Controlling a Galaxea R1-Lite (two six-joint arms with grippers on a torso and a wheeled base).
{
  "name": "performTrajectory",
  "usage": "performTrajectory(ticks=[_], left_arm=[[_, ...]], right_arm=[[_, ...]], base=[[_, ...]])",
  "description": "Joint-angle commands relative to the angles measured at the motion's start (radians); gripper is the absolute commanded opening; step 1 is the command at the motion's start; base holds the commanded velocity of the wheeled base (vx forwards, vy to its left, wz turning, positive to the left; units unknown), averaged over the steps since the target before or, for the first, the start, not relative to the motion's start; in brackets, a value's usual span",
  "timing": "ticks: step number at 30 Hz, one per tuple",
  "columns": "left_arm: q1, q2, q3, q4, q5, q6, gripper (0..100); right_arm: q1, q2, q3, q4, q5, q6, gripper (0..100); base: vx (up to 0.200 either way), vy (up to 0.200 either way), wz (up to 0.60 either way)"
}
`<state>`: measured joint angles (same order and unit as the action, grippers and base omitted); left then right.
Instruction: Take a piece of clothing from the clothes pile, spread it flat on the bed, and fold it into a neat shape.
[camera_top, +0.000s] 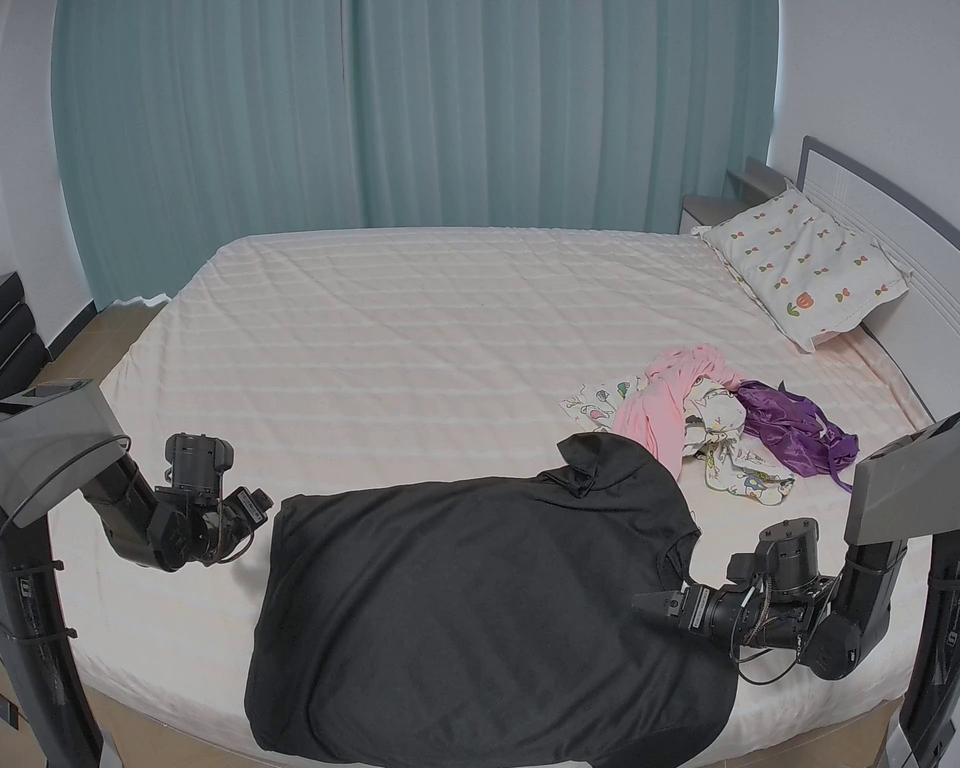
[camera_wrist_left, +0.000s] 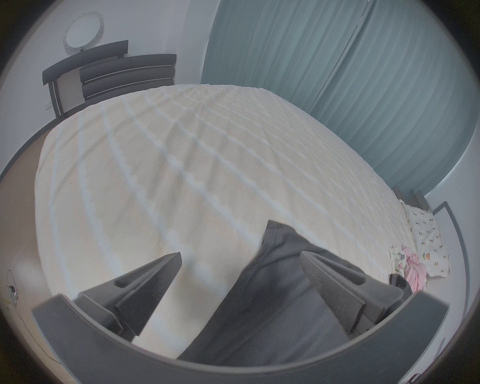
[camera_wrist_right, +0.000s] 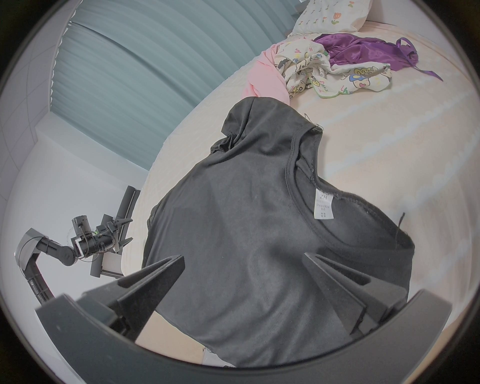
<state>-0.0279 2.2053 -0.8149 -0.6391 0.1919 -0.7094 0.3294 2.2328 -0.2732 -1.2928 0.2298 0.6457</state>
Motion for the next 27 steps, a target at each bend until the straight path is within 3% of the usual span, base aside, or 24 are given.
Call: performTrajectory(ticks=[1, 14, 27], left_arm=[[-0.027, 0.096, -0.090, -0.001, 0.000, -0.019, 100], [-0.066, 0.244, -0.285, 0.047, 0.001, -0.033, 100], [-0.060, 0.258, -0.316, 0.049, 0.000, -0.036, 100]], right_arm=[[0.000, 0.002, 0.000, 0.000, 0.000, 0.000, 100], [-0.006, 0.004, -0.001, -0.002, 0.000, 0.000, 100], [-0.004, 0.004, 0.005, -0.002, 0.002, 0.005, 100]], base=[[0.000, 0.000, 0.00], [0.000, 0.000, 0.00], [0.000, 0.000, 0.00]])
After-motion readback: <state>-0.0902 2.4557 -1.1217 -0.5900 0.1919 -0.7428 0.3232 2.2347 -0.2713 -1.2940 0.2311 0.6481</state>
